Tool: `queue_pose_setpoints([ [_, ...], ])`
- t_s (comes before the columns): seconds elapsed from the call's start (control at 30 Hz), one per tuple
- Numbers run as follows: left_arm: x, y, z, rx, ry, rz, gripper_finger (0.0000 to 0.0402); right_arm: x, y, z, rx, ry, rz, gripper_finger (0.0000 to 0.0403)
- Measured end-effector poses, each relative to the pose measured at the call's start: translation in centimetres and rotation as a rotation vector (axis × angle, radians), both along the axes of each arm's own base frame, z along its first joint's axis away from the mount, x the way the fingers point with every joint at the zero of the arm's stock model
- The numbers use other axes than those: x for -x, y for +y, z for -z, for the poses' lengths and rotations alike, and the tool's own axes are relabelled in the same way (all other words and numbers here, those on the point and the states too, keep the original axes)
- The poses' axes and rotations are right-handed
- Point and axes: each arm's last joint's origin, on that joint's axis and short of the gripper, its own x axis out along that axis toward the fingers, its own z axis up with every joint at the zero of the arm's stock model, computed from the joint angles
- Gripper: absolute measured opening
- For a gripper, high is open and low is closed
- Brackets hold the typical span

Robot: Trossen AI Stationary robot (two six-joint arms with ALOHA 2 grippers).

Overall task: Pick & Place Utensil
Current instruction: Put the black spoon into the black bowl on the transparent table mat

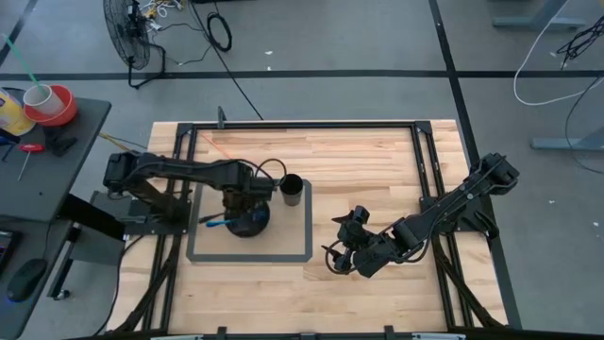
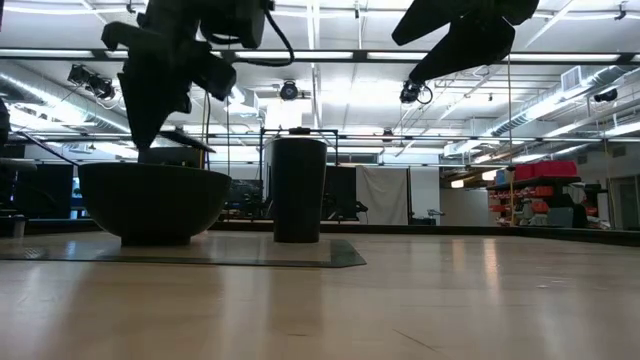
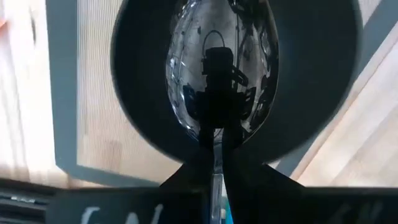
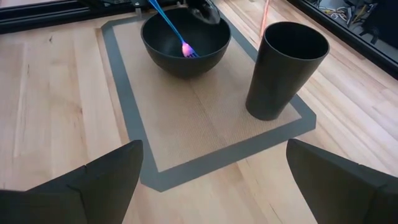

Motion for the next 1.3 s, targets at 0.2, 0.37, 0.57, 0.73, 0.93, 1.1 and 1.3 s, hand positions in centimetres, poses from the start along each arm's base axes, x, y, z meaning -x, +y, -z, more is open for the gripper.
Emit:
queue_pose_setpoints([
  [0.2,0.3,0.1,1.5,0.004,0.009,0.002,0.0026,0.0,-0.1,0.0,0.005,0.002,0.000,0.0400],
  [0.37,0.3,0.1,2.4,0.002,-0.009,0.002,0.0026,0.0,-0.1,0.0,0.007,0.002,0.000,0.0400],
  [0.57,-0.4,0.1,2.4,0.001,-0.086,0.003,0.0027,0.0,-0.1,0.0,0.006,0.002,0.000,0.0400],
  [0.73,-0.4,0.1,2.4,0.000,-0.087,0.002,0.0028,0.0,-0.1,0.0,0.001,0.001,0.003,0.0400],
  [0.93,-0.6,0.1,2.4,-0.019,-0.101,0.002,0.0028,0.0,-0.1,0.0,0.004,0.006,0.003,0.0400],
  [1.1,-0.5,0.1,2.4,0.008,-0.092,-0.016,0.0028,0.0,-0.1,0.0,0.000,0.008,-0.001,0.0400],
  [1.3,-0.5,0.0,2.4,0.013,-0.097,-0.019,0.0028,0.0,-0.1,0.0,0.000,0.008,-0.001,0.0400],
])
